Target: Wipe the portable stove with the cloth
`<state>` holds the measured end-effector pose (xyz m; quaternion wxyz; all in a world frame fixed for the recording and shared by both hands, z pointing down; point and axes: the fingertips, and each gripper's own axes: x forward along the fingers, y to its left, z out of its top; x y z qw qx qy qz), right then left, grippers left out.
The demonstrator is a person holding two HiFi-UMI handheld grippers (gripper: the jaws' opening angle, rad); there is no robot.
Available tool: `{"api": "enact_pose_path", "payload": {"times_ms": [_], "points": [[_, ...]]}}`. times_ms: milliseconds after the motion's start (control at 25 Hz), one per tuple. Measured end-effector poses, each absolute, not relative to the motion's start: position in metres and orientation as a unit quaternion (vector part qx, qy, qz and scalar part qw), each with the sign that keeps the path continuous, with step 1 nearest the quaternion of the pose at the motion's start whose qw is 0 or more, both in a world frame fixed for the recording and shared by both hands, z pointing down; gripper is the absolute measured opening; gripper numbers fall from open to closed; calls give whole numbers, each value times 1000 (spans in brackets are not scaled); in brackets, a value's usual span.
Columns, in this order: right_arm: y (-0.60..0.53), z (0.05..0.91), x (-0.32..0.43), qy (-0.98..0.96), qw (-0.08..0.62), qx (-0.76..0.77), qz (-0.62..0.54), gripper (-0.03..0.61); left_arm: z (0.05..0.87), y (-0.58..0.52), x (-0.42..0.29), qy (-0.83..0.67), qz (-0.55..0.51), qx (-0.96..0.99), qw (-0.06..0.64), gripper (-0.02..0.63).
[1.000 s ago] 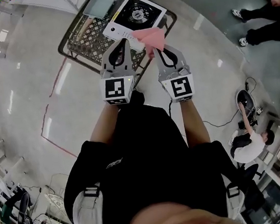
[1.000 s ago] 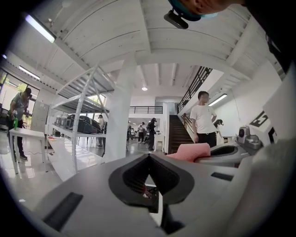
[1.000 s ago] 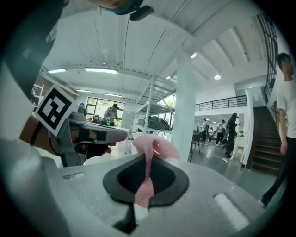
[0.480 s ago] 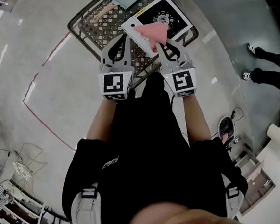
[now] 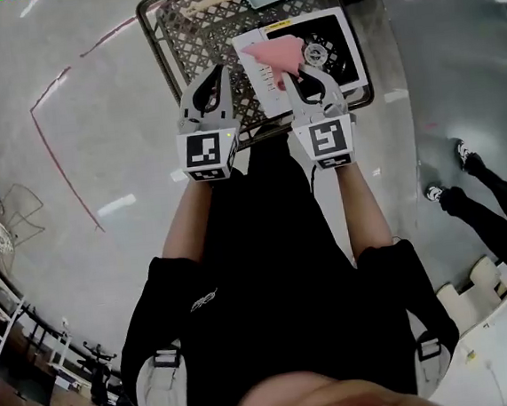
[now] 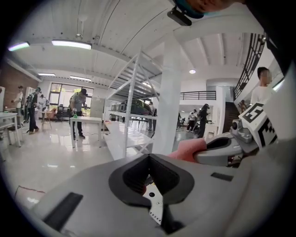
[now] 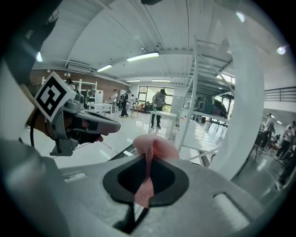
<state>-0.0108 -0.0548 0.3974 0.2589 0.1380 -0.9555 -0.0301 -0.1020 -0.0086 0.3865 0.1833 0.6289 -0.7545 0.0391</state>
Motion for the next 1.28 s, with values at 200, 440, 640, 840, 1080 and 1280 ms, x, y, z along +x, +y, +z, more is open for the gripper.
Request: {"api": "enact_pose_path", "payload": {"times_ms": [200, 440, 640, 840, 1080, 1280], "points": [[-71, 425, -13, -956, 277, 84, -43, 8, 412, -14, -102, -788, 42, 581, 197, -2], [-75, 449, -18, -947, 310, 53, -60, 8, 447, 3, -95, -797, 44, 557, 228, -2], [-71, 467, -29, -935, 346, 39, -65, 8, 471, 15, -93, -786, 30, 561, 258, -2], [-65, 482, -58, -928, 365, 10, -72, 8, 485, 20, -102, -789, 17, 551, 272, -2], [-68, 514, -78, -915, 396, -4, -77, 8, 507, 29, -104, -792, 19, 540, 284, -2], [-72, 545, -93, -900, 428, -7, -78, 8, 516, 36, -115, -796, 13, 528, 295, -2]]}}
